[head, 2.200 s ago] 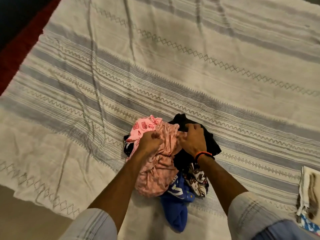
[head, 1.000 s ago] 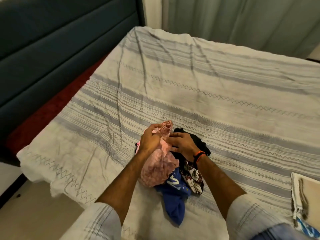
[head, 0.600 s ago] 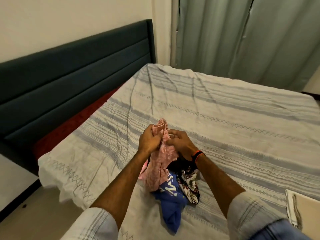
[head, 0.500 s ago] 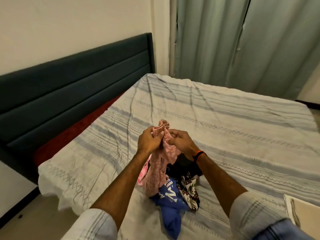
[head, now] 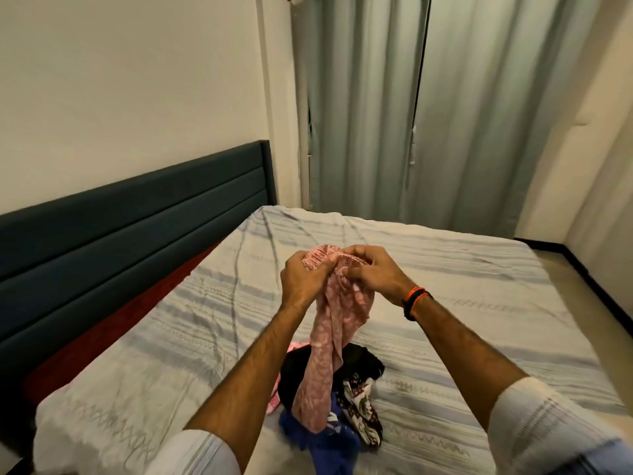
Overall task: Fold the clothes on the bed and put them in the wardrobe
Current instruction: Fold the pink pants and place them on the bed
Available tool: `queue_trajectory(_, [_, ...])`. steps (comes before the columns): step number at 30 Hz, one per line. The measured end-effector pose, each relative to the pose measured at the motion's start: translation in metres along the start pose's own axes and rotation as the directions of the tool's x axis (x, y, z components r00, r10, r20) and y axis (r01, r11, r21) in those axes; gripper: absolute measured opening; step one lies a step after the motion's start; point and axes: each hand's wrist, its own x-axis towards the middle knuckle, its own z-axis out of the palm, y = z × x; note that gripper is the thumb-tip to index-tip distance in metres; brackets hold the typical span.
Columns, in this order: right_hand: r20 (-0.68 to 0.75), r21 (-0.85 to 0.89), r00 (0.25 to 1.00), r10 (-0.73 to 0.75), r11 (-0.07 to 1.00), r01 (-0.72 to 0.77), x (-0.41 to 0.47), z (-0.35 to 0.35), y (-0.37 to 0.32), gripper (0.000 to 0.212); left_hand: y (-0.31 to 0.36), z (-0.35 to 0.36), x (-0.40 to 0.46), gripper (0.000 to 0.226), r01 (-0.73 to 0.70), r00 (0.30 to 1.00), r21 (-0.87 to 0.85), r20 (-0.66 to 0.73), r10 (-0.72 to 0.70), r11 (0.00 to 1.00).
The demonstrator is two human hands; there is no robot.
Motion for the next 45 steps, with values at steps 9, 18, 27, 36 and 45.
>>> queue_trajectory(9, [-0.389,0.109,0.919,0.065,0.994,-0.024,-0.044,-0.096,-0.013,0.032,0.057,0.030,-0.018,0.018,0.073,0.996,-0.176,0.066,-0.062,0.982])
queue_trajectory(18, [-0.531,0.183,0.842,0.095,0.983,0.004,-0.081,-0.213,0.005,0.014,0.099,0.084,-0.030,0.031,0.051,0.999,-0.138,0.027,-0.048,0.989])
queue_trajectory(27, [-0.530,0.039,0.848,-0.008,0.999,0.033,-0.095,-0.301,0.015,0.011,0.127,0.149,-0.047,0.031,-0.016,1.000,-0.095,-0.016,0.014,0.995])
queue_trajectory(36, [-0.414,0.108,0.908,0.067,0.994,-0.024,-0.112,-0.345,0.028,0.017,0.132,0.163,-0.050,0.028,0.016,0.973,-0.133,0.229,0.015,0.991])
queue_trajectory(45, [-0.628,-0.284,0.777,0.043,0.917,-0.281,-0.098,-0.320,0.026,0.032,0.141,0.183,-0.048,0.020,0.044,0.998,0.087,0.029,-0.046,0.995])
